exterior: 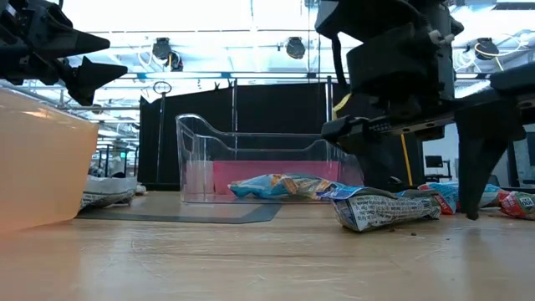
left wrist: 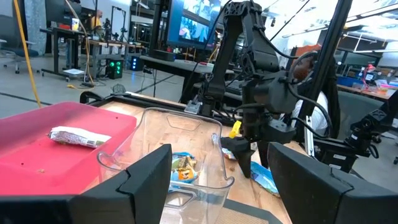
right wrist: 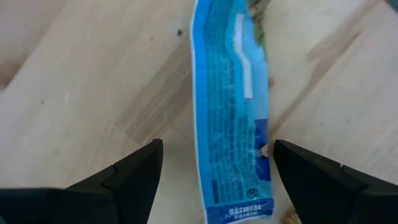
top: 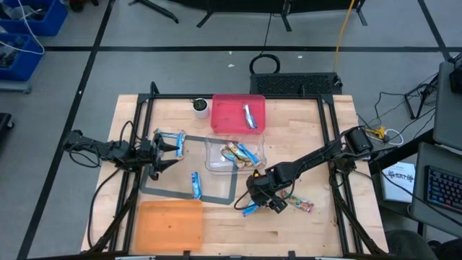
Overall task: Pick and place Granola Bars by type
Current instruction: Put the bottom blue granola bar into the red bin
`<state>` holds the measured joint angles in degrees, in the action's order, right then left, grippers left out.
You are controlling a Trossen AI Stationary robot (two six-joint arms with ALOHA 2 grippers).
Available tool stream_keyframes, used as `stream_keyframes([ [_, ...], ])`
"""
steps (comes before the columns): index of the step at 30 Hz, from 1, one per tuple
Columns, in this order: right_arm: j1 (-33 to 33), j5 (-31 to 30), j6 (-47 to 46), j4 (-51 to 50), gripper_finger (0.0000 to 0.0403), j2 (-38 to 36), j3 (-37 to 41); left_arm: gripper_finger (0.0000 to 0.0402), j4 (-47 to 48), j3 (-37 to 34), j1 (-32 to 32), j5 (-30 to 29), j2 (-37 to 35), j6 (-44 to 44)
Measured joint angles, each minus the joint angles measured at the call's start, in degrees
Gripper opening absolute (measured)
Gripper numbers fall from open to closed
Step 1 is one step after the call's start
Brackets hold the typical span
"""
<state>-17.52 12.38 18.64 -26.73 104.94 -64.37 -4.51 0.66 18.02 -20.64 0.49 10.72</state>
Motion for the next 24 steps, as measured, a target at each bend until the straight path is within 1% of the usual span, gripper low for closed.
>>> stream_keyframes([
  [4, -0.07, -0.32, 0.26, 0.25, 0.0277, -0.11, 0.58, 0.0269, 0.00, -0.01, 0.02, 0.00, 0.00, 0.02],
  [7, -0.07, -0.41, -0.10, 0.96, 0.0248, -0.09, 0.62, 0.0269, 0.02, -0.01, 0.02, 0.00, 0.00, 0.00],
  [10, -0.07, -0.33, 0.15, 1.97, 0.0205, -0.04, 0.66, 0.0269, 0.02, -0.01, 0.02, 0.00, 0.00, 0.00],
  [17, -0.07, -0.11, 1.64, 3.20, 0.0087, 0.00, 0.69, 0.0269, 0.00, -0.01, 0.01, 0.00, 0.00, 0.00],
  [20, 0.04, -0.07, 1.62, 3.35, 0.0050, -0.06, 0.69, 0.0269, 0.00, 0.01, 0.02, 0.00, 0.00, 0.00],
  [24, 0.56, -0.06, -0.56, 3.36, 0.0019, -0.06, 0.67, 0.0269, 0.02, -0.01, 0.00, 0.00, -0.01, 0.00],
])
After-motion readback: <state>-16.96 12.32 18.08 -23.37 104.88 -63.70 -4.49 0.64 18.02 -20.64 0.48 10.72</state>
